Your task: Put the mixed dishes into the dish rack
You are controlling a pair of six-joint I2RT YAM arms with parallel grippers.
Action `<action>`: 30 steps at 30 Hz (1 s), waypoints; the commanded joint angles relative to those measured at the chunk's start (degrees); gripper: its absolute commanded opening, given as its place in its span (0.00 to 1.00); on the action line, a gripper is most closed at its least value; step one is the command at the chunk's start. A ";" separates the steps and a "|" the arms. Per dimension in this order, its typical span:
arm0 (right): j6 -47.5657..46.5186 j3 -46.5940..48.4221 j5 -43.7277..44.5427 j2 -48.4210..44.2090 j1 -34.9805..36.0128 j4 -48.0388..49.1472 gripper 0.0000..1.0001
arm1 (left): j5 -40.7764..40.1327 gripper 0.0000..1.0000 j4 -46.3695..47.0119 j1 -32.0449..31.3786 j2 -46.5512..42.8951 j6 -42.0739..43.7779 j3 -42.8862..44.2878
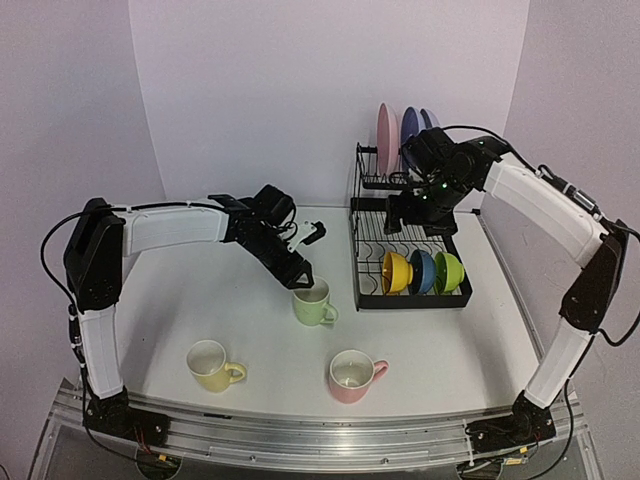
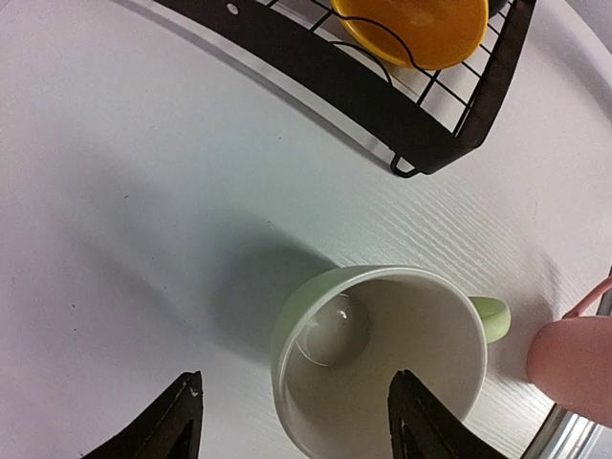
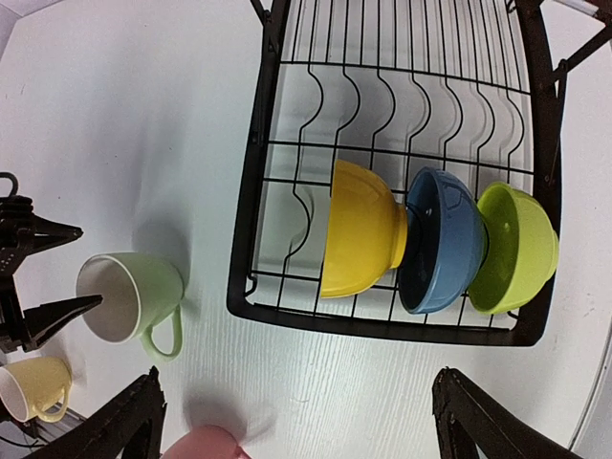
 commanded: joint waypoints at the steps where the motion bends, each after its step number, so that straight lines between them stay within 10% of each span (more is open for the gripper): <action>1: 2.32 -1.06 -0.95 -2.21 0.26 -0.46 0.93 | -4.23 0.63 1.44 -1.01 1.69 5.78 2.28; 11: 3.07 -0.41 -1.72 -1.38 1.00 -0.48 0.93 | -7.97 0.40 3.67 -2.33 2.63 11.85 -1.25; 18: 4.68 1.00 -2.81 -0.52 1.21 -0.37 0.93 | -7.22 0.01 2.44 -2.26 2.63 10.89 -1.88; 30: 10.96 2.33 -7.44 -2.76 1.21 1.48 0.93 | 0.37 0.00 15.23 2.90 -13.87 12.67 -5.39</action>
